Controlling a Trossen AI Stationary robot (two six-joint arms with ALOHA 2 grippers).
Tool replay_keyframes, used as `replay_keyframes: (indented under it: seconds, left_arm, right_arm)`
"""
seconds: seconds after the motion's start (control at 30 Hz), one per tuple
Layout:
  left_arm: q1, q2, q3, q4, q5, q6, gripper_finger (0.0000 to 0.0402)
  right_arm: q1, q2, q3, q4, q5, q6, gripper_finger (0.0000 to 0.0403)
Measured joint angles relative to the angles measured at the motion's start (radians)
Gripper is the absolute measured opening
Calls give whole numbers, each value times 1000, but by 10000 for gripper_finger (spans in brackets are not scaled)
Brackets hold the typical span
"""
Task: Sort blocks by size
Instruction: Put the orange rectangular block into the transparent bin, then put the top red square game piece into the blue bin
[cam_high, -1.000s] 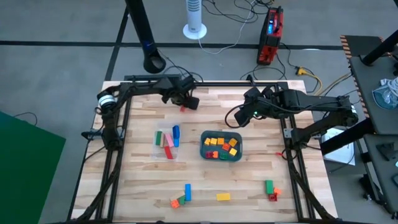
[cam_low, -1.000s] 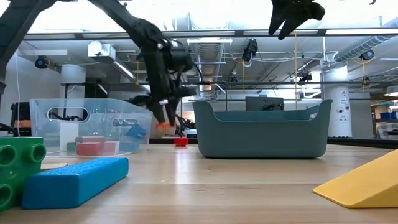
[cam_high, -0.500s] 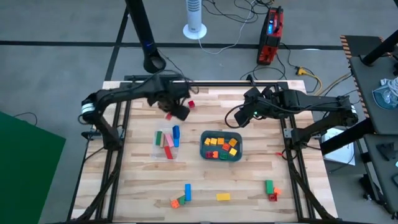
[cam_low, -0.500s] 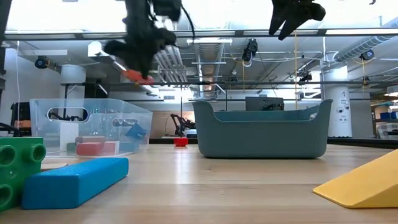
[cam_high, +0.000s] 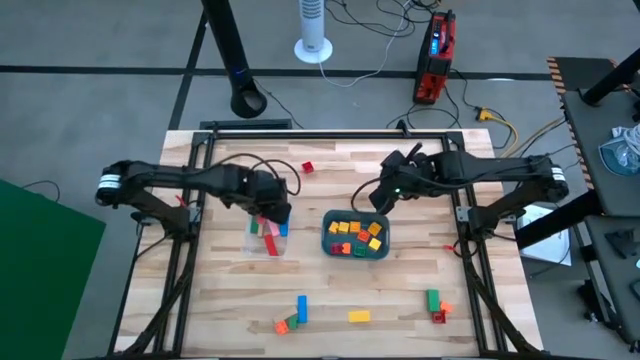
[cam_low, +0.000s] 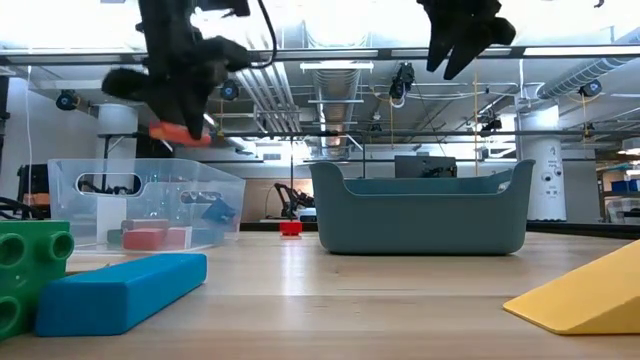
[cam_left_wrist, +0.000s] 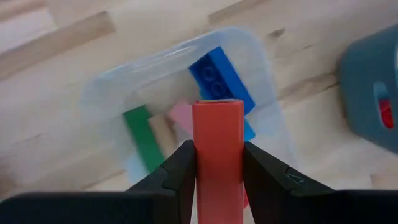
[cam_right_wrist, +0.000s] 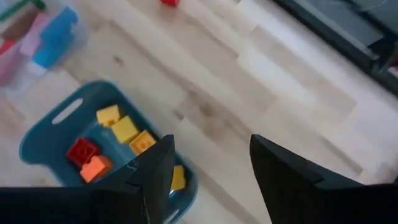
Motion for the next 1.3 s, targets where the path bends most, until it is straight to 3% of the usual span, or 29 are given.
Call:
replay_keyframes:
  seconds: [0.1, 0.27, 0.5, 0.67, 0.83, 0.97, 1.1, 1.3]
  left_arm:
    - [-6, 9, -55, 81, 7, -8, 96]
    - [-1, 29, -94, 80, 9, -70, 110]
    - [-17, 17, -89, 78, 10, -72, 166]
    - [-43, -1, -12, 56, -7, -57, 182]
    - [-50, -3, 107, -41, -105, 72, 184]
    - [-39, -32, 162, -26, -46, 284, 181]
    - [-6, -124, 133, 50, -44, 422, 172]
    - [69, -326, 17, 135, -52, 552, 164]
  right_arm:
    - [11, 31, 0, 0, -42, 26, 201]
    - [53, 62, -2, -3, -60, 83, 203]
    - [102, 77, -2, 3, -60, 119, 212]
    - [110, 78, -2, 49, -60, 113, 211]
    - [96, 79, -2, 139, -60, 107, 212]
    - [46, 100, -2, 275, -89, 100, 209]
    - [-49, 150, 7, 409, -186, 80, 205]
    - [-156, 299, 124, 413, -265, 34, 211]
